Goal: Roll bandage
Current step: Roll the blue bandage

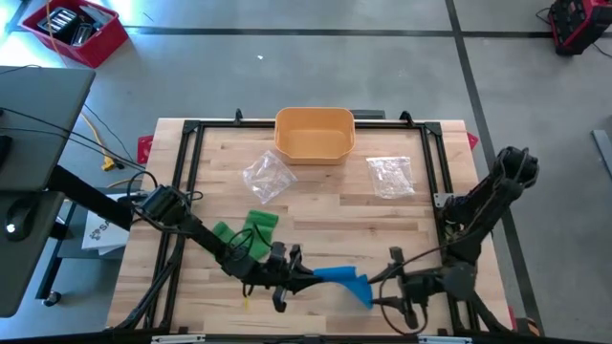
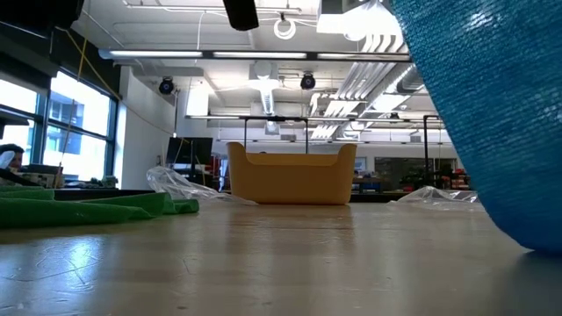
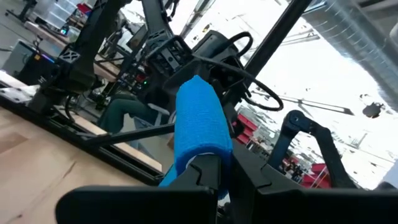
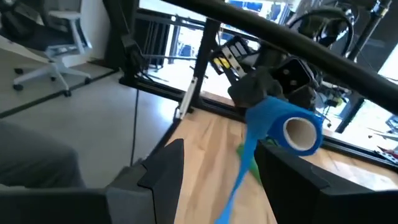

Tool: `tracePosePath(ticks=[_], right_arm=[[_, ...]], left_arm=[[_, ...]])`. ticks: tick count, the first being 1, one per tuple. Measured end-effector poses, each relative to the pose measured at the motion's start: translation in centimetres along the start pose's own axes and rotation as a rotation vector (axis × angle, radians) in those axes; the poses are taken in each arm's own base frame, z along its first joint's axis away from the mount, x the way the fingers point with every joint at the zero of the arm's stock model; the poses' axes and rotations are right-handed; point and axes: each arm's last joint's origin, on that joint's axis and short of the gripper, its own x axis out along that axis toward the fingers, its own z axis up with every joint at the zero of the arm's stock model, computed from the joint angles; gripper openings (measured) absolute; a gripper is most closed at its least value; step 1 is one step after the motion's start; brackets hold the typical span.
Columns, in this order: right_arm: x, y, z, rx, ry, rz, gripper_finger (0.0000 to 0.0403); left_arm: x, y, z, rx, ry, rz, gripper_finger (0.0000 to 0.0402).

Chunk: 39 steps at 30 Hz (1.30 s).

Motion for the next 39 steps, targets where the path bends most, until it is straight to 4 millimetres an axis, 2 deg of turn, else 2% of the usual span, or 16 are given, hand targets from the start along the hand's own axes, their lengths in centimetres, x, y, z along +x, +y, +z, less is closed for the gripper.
tracePosePath(ticks=[6,12,28,32,36,39], right_arm=[[1.1,-0.6,-0.7,-0.061,0.032,-0.080,0.0192],[1.2,-0.8,-0.5,-0.142,0.022,-0.121,0.0192],[2.8,-2.4,-1.0,-0.119,0.034,-0.114,0.0189],[3.1,-2.8,-1.1,-0.119,0.041,-0.117,0.0151],[3.3,-3.1,-1.3,-0.126,0.051,-0.107,0.0083],[3.3,-3.1,-1.5,-0.116,0.066,-0.094,0.0024]], left_arm=[[0.0,0.0,0.0,0.001,0.002,0.002,0.0008],[0.0,0.0,0.0,0.001,0.003,0.003,0.0008],[0.0,0.1,-0.1,-0.008,-0.006,0.027,0.0008],[0.0,0.2,-0.1,-0.025,-0.005,0.034,0.0008],[0.0,0.2,-0.1,-0.034,-0.004,0.036,0.0010],[0.0,0.1,0.0,-0.035,-0.025,0.043,0.0028]])
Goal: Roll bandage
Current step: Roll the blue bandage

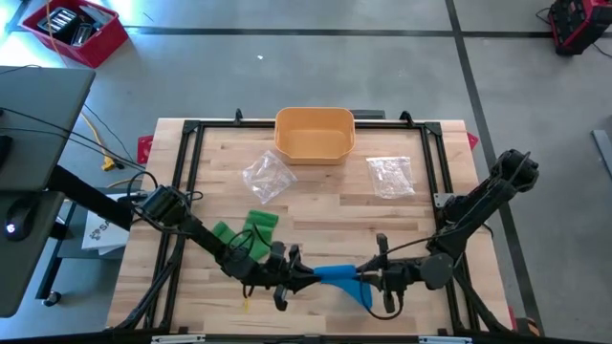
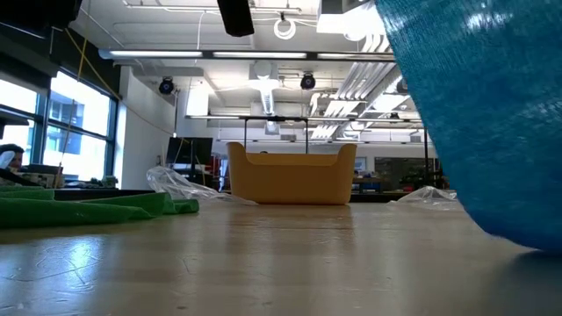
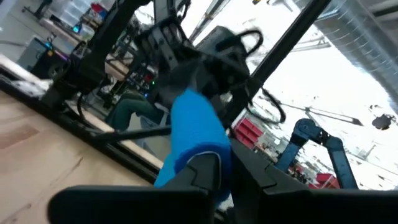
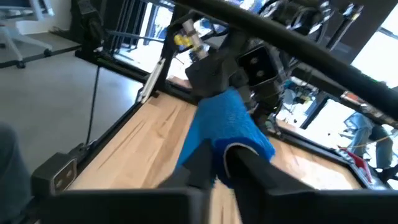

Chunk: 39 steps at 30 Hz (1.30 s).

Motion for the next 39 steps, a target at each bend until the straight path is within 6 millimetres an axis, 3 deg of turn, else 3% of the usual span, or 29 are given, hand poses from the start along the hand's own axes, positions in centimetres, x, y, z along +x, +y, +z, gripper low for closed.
tracePosePath(ticks=[6,11,16,22,26,30,35,39], right_arm=[[-0.4,-0.1,0.2,0.029,-0.002,-0.004,0.0012],[-2.4,-1.3,1.9,0.070,-0.047,0.004,0.0006],[-5.3,-3.5,3.4,0.146,-0.064,0.042,0.0003],[-8.3,-6.1,4.4,0.303,-0.108,0.186,0.0002],[-9.2,-7.1,4.9,0.342,-0.148,0.233,0.0002],[-9.5,-7.3,4.9,0.340,-0.146,0.234,0.0001],[-9.5,-7.3,4.7,0.349,-0.128,0.238,0.0001],[-9.5,-7.3,4.6,0.346,-0.122,0.240,0.0001]], left_arm=[[0.2,-0.7,0.9,0.056,-0.071,-0.077,0.0105],[0.0,-1.5,1.1,0.221,-0.090,-0.115,0.0152],[0.9,-3.6,1.0,0.586,-0.108,-0.020,0.0155],[5.8,-7.6,1.3,1.052,0.109,0.195,0.0145],[8.9,-9.2,2.2,1.151,0.229,0.308,0.0143],[10.6,-10.4,2.8,1.204,0.240,0.368,0.0143],[10.3,-11.8,2.7,1.335,0.253,0.473,0.0143],[9.9,-12.3,2.3,1.413,0.278,0.459,0.0143]])
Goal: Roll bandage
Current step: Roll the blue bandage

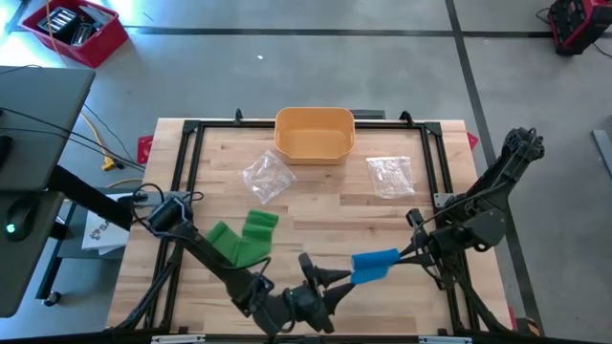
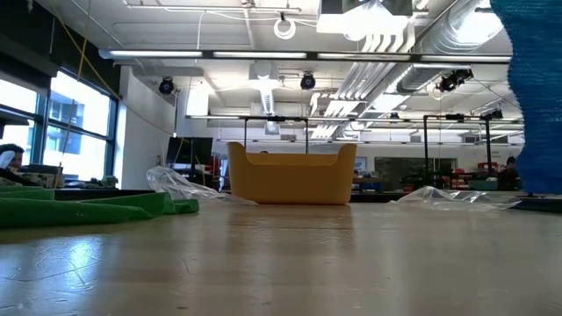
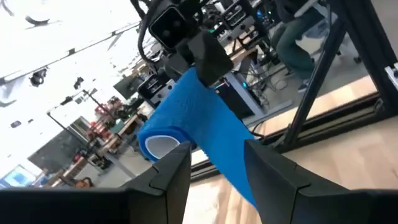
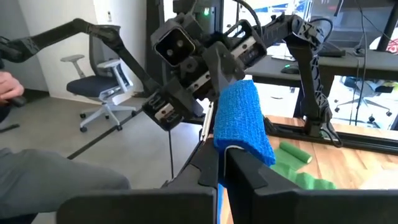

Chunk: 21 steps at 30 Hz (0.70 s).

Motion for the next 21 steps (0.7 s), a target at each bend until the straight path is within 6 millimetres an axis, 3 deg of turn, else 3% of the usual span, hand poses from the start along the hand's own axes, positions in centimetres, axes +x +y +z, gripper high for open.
tracePosePath(ticks=[8,15,21], right_arm=[[0.0,0.0,0.0,-0.002,0.004,-0.001,0.0001],[0.0,0.0,-0.1,-0.004,0.006,0.004,0.0001],[0.0,0.1,-0.1,-0.007,0.009,0.013,0.0001]], left_arm=[[1.8,0.9,-0.7,-0.101,0.031,0.046,0.0165],[3.3,1.4,-1.1,-0.131,-0.043,-0.049,0.0191],[4.1,1.7,-1.3,-0.259,-0.064,-0.087,0.0191]])
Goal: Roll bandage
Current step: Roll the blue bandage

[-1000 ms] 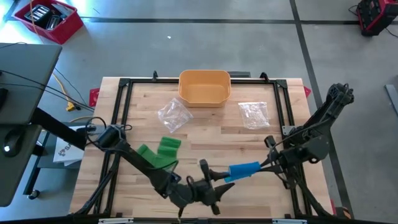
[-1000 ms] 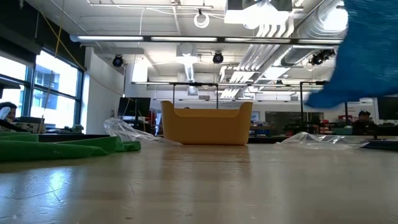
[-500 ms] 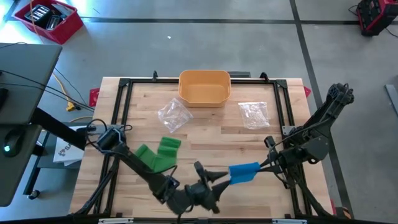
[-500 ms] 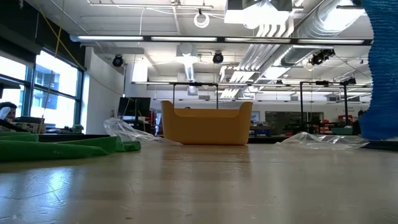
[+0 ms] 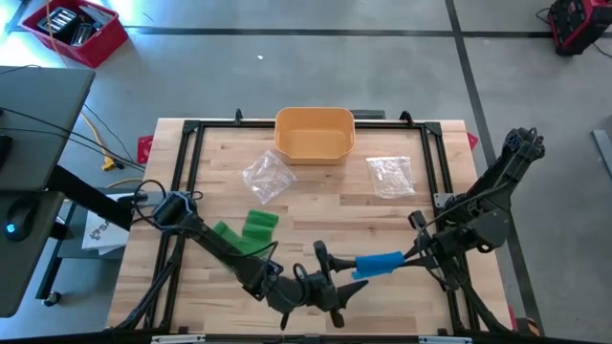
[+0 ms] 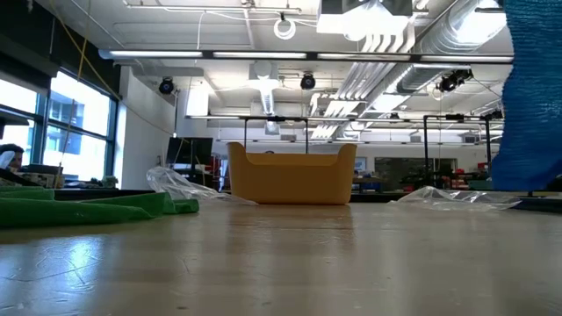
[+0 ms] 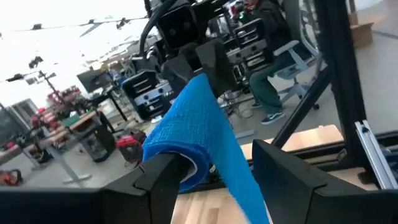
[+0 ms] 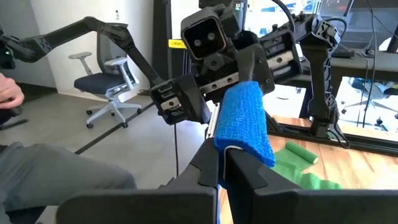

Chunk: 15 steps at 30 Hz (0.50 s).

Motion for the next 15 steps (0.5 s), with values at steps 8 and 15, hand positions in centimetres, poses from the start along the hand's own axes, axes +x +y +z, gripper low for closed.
tracePosePath(ticks=[8,15], right_arm=[[0.0,0.0,0.0,-0.043,-0.001,0.001,0.0003],[0.0,0.0,0.0,-0.092,0.000,-0.001,0.0063]], left_arm=[[1.2,0.9,-0.4,-0.109,-0.005,-0.008,0.0191],[1.8,1.5,-0.6,-0.183,0.001,0.010,0.0192]])
